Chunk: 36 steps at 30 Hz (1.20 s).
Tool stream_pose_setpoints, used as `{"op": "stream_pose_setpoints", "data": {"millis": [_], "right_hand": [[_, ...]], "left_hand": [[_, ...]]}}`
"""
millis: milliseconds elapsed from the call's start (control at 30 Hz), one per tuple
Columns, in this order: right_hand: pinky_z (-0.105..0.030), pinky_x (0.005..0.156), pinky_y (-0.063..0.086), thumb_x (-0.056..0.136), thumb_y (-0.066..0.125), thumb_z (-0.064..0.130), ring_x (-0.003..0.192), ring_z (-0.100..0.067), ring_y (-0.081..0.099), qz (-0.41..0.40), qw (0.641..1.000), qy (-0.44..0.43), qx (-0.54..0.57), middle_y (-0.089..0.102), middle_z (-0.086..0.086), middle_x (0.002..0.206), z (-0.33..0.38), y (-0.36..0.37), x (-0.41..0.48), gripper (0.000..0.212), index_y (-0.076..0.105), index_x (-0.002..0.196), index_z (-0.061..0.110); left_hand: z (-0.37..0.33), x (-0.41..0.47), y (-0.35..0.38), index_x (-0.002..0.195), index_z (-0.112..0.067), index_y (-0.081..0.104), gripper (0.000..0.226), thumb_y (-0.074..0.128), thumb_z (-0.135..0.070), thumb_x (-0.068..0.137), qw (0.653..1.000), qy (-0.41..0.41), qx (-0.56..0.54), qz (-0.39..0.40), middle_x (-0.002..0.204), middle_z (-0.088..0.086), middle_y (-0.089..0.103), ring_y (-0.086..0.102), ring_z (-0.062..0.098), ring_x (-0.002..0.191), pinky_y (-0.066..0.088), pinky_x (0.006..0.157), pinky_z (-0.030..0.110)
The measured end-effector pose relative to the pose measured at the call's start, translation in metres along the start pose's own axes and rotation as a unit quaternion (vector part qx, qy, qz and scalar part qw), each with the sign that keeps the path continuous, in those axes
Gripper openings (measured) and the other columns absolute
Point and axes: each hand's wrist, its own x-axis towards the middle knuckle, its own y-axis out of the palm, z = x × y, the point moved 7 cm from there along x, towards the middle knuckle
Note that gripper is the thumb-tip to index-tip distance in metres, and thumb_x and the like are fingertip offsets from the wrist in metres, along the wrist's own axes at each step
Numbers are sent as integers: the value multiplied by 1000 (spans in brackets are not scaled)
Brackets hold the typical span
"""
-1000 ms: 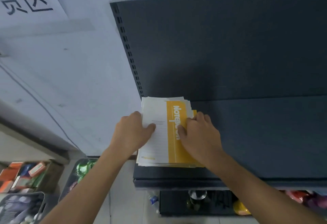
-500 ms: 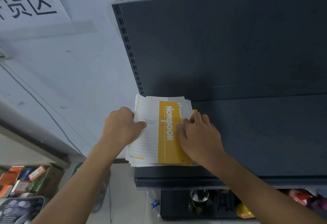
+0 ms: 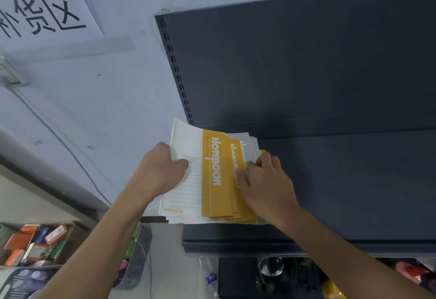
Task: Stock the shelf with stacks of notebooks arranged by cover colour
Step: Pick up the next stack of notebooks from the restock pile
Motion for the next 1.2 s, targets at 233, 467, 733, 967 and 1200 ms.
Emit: {"op": "stream_pose_setpoints", "data": {"millis": [233,467,733,967,1200], "right_hand": [[-39,95,45,104,29,51,116,-22,41,17,995,41,92,50,-3,115,-9,0,9,51,65,97,15],[-44,100,45,96,43,66,125,-24,50,116,880,207,411,59,-1,130,-28,3,26,57,59,127,20],[-41,84,56,99,56,38,94,-18,66,-53,862,259,432,69,2,105,-74,-45,13,25,61,113,18],[-28,60,45,100,54,32,74,-10,63,-110,909,284,285,68,5,83,-130,-90,-32,20,64,99,15],[-29,54,38,101,52,30,71,-13,57,-140,901,327,248,62,0,84,-195,-121,-79,23,59,90,11]], "left_hand": [[-25,-8,8,119,-12,47,20,42,-27,106,992,106,-65,3,103,1,61,59,13,87,40,65,29],[-42,-5,26,106,-28,51,15,42,-40,103,957,34,-277,76,109,-3,66,66,17,97,56,84,42],[-103,-5,51,102,-13,56,28,41,-37,102,988,145,-38,43,95,3,62,57,20,84,43,66,34],[-162,-30,87,98,-11,58,30,46,-38,101,971,233,-13,59,92,4,64,62,21,82,51,67,34],[-227,-67,126,107,-12,56,30,49,-40,100,954,288,-15,83,94,2,62,59,16,76,44,60,31]]}}
